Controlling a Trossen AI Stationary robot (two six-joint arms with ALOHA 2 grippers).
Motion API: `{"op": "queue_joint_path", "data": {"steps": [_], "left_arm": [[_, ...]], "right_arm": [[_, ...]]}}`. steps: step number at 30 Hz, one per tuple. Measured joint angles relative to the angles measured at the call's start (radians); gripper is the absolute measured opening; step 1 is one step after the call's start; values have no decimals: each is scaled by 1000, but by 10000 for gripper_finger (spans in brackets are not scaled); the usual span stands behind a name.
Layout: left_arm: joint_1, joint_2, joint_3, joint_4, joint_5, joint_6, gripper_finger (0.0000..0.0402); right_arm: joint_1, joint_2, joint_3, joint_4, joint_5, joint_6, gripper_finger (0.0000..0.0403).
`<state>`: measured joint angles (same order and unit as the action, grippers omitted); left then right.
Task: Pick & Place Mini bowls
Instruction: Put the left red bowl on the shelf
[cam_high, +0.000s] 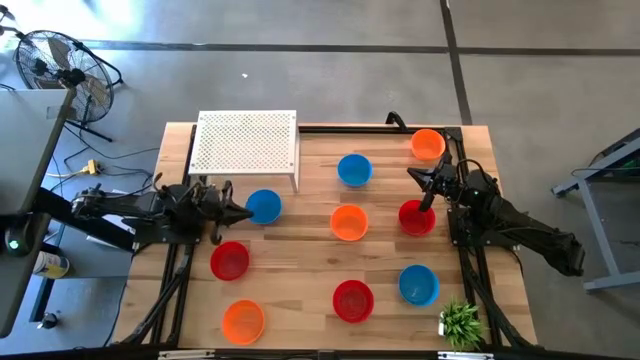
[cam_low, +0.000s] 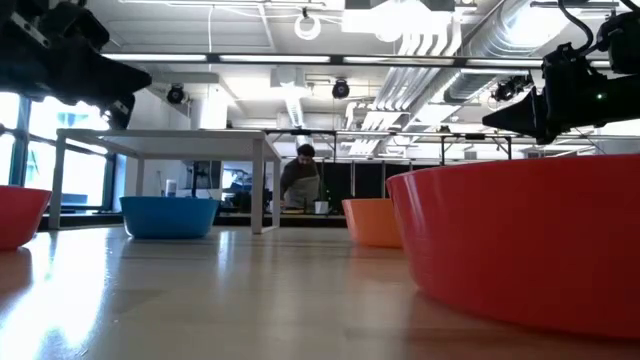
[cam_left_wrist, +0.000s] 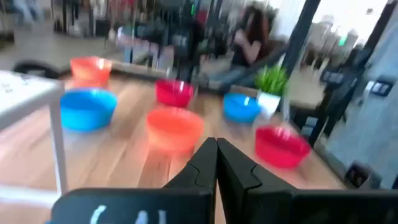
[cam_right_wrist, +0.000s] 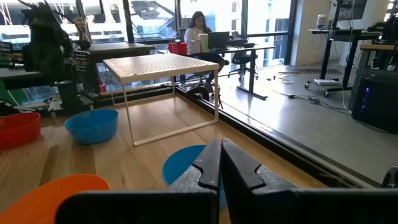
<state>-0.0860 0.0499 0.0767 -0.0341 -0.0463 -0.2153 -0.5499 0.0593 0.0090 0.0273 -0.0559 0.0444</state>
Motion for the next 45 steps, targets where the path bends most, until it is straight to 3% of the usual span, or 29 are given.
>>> {"op": "queue_joint_path", "data": {"steps": [5, 17, 27, 35, 45], "left_arm": [[0, 114, 103, -82, -49, 0, 0], [0, 553, 306, -220, -103, -78, 0], [-17, 803, 552, -546, -105, -245, 21], [-196, 995, 766, -775, -155, -430, 106], [-459, 1207, 909, -912, -125, -932, 156]], "right_arm": [[0, 0, 0, 0, 0, 0, 0], [0, 0, 0, 0, 0, 0, 0], [0, 0, 0, 0, 0, 0, 0], [0, 0, 0, 1, 0, 0, 0], [0, 0, 0, 3, -1, 0, 0]]}}
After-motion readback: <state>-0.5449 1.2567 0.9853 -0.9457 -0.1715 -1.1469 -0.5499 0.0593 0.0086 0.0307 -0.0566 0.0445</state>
